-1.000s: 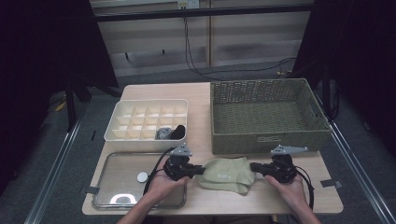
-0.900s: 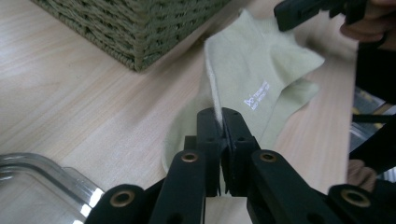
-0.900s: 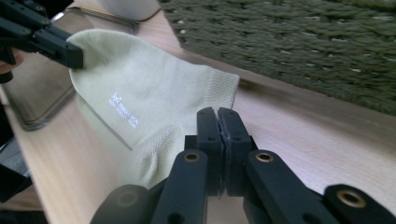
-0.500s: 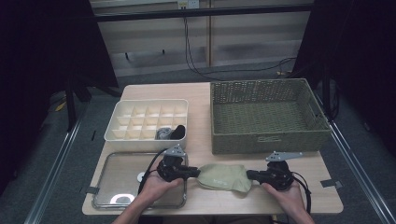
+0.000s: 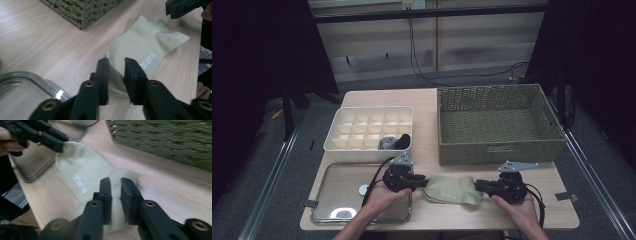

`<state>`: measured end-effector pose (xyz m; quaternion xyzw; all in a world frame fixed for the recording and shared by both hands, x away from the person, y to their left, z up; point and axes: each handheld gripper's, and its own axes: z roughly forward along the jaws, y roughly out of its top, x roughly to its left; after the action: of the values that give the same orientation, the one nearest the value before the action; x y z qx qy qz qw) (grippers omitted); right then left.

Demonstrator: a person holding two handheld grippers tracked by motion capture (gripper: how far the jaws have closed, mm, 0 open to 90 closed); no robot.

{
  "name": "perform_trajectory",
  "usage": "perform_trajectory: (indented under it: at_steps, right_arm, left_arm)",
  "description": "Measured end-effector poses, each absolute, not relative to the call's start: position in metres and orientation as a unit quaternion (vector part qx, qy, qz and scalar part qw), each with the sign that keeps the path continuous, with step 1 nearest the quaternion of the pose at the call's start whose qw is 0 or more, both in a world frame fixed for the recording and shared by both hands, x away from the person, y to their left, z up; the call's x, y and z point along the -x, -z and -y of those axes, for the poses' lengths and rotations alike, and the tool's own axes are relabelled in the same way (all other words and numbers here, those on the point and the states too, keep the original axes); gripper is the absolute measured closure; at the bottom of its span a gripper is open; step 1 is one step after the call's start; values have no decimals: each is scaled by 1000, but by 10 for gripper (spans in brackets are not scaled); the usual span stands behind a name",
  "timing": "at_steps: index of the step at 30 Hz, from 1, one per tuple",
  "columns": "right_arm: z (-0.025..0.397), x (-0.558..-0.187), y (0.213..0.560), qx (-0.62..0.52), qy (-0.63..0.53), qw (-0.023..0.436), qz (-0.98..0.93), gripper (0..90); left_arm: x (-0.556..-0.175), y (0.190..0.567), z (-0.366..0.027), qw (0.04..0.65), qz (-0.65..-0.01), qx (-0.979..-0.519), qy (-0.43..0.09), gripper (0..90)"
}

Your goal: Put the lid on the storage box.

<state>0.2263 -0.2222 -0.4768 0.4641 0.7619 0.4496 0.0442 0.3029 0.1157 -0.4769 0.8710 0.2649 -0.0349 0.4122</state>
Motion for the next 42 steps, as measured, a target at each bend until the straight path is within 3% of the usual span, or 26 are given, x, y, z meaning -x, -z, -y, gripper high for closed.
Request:
perform_trajectory:
  at_steps: [4, 14, 16, 21, 24, 30, 42]
  right_arm:
    - [211, -226, 482, -453, -443, 31, -773, 839]
    - [203, -235, 498, -451, -389, 35, -803, 835]
    - [204, -236, 498, -451, -387, 38, -804, 832]
    - [207, -241, 498, -446, -386, 38, -807, 801]
    - [207, -242, 498, -447, -387, 32, -806, 790]
    - [207, -242, 498, -449, -392, 33, -803, 793]
    - [208, -245, 499, -453, -393, 43, -799, 795]
  left_arm:
    - [-302, 477, -117, 409, -266, -872, 41, 875]
    - [-289, 473, -129, 414, -263, -870, 56, 879]
    - [-286, 469, -129, 413, -253, -873, 55, 861]
    - [-288, 461, -122, 424, -259, -867, 19, 647]
    - [-292, 459, -115, 436, -239, -867, 16, 643]
    - [-293, 470, -103, 420, -210, -882, 38, 737]
    - [-292, 495, -108, 388, -210, -896, 43, 641]
